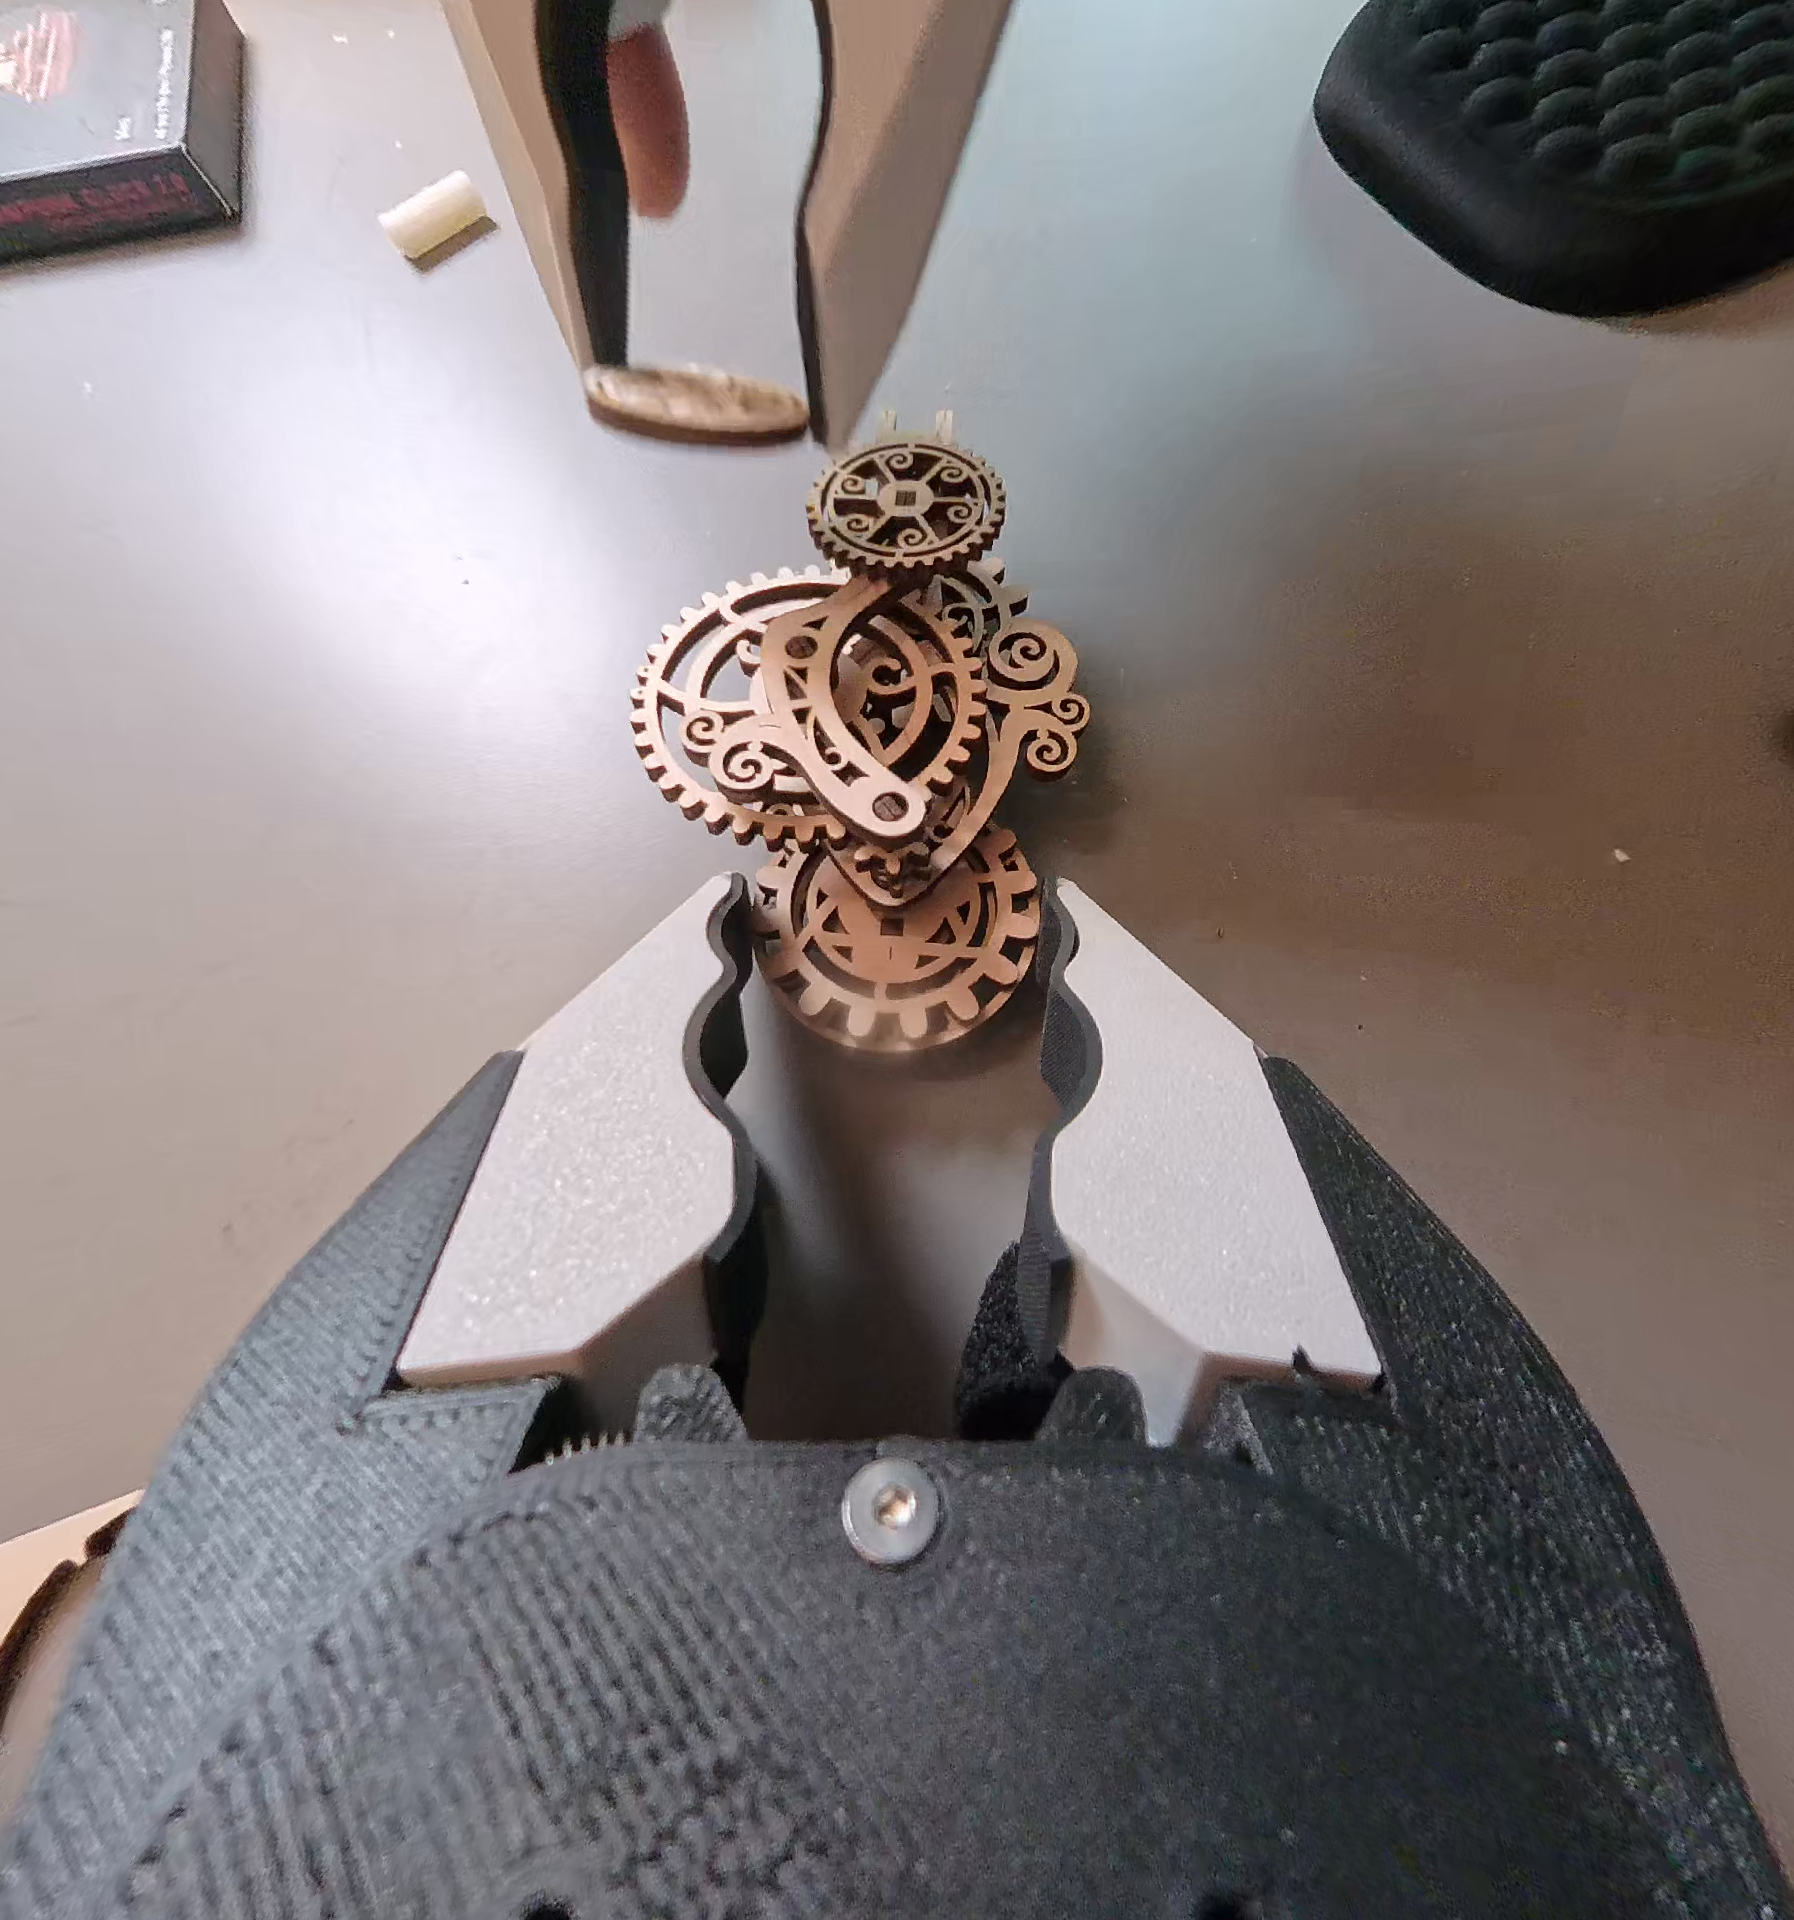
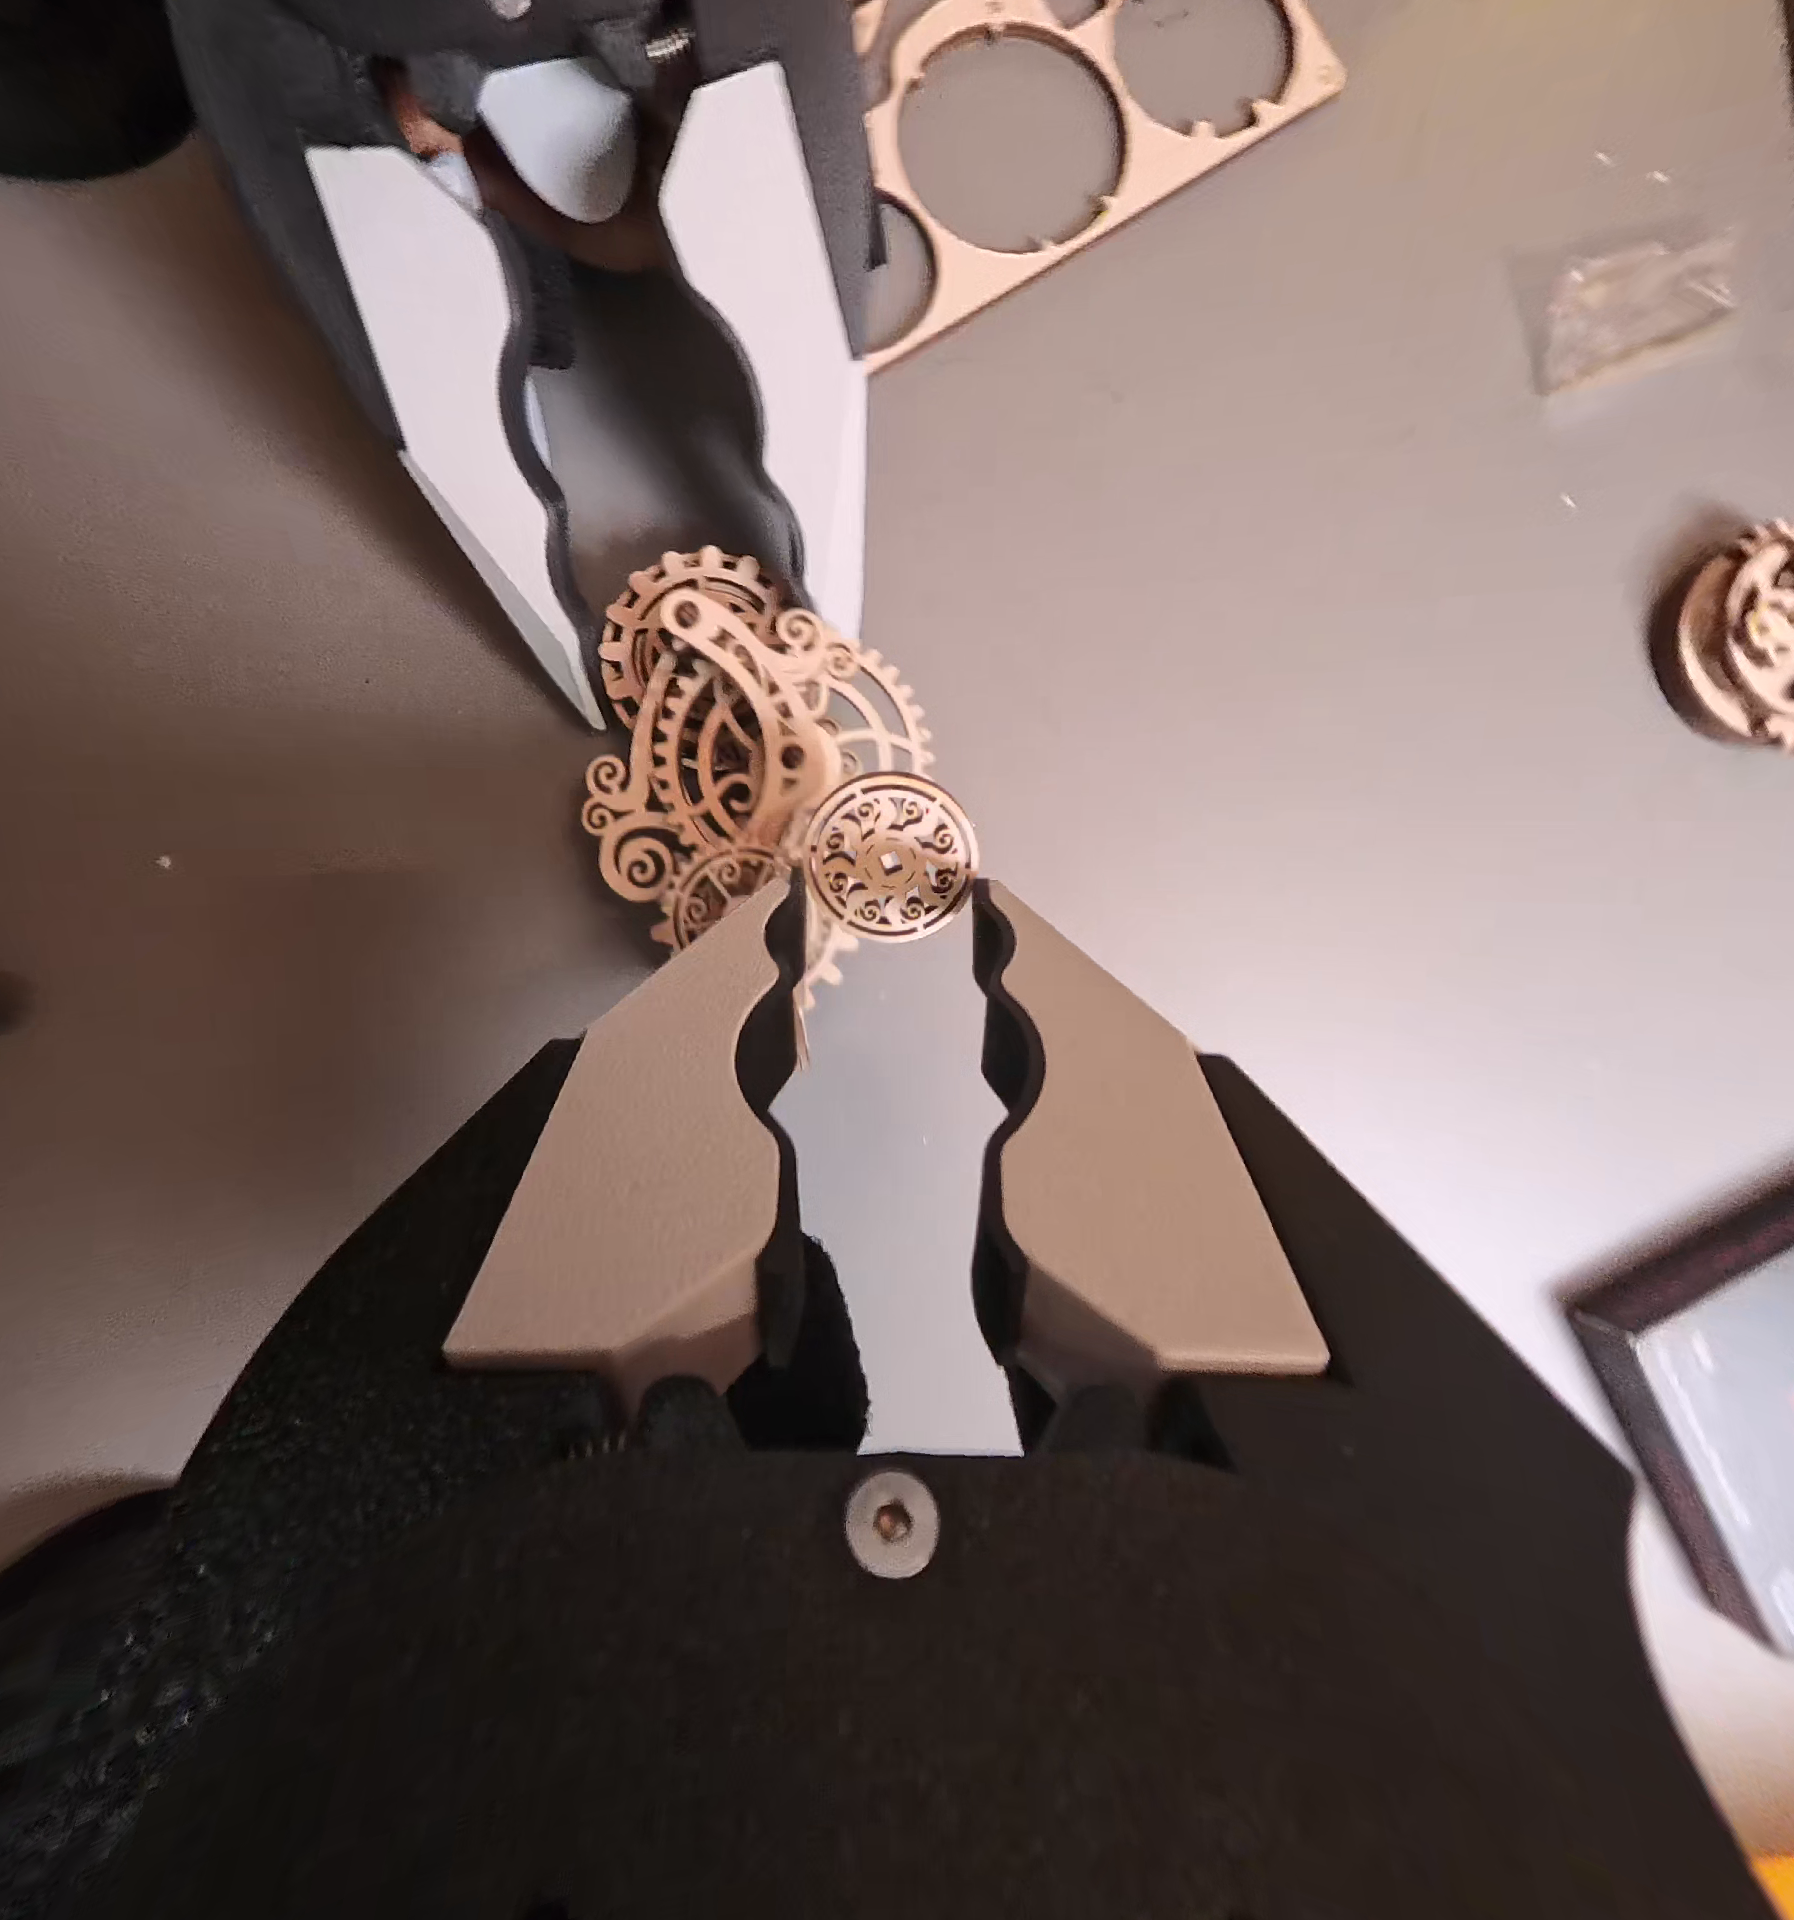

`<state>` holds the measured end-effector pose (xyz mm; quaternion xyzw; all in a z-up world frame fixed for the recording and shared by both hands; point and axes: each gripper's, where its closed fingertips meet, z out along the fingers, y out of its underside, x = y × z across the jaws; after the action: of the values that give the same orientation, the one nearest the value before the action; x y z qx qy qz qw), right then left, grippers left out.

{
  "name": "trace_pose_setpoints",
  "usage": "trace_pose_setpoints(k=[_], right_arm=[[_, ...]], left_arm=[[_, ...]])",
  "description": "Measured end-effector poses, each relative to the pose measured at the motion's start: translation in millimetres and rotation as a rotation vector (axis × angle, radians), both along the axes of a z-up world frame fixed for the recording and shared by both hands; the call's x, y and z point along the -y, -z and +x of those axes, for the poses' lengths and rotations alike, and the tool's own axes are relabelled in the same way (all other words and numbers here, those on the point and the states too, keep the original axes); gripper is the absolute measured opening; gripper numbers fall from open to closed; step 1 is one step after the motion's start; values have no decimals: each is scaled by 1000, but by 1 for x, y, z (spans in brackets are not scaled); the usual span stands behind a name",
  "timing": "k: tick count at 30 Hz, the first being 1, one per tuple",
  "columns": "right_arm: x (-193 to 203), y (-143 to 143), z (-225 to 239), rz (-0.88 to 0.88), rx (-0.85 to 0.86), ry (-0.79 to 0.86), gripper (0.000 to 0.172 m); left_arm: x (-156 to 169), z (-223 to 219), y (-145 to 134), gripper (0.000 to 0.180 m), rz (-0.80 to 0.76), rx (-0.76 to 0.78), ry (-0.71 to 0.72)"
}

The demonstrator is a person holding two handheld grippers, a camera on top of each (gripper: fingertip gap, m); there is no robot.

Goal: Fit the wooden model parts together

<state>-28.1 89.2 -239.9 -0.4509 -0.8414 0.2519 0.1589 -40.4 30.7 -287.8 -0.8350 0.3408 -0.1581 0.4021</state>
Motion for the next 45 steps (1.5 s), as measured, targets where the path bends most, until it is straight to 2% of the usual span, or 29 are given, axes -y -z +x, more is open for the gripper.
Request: trace_pose_setpoints(k=[5,15,22,27,32,40,45], right_arm=[[-14,-5,10,-105,-17,92,30],[-4,4,9,-248,-7,114,30],[4,2,4,-466,-8,128,30],[4,-1,5,-666,-11,156,30],[1,3,5,-770,-2,190,30],[-15,32,8,-623,73,277,30],[-24,41,12,-400,92,261,31]], left_arm=[[-1,-1,-1,54,-5,12,-6],[0,1,-9,54,-39,125,-15],[-1,3,-25,54,-58,268,-27],[-1,3,-27,53,-65,298,-27],[-2,4,-30,53,-83,344,-32],[-6,-3,-35,53,-231,568,-123],[-7,-6,-35,53,-289,636,-144]])
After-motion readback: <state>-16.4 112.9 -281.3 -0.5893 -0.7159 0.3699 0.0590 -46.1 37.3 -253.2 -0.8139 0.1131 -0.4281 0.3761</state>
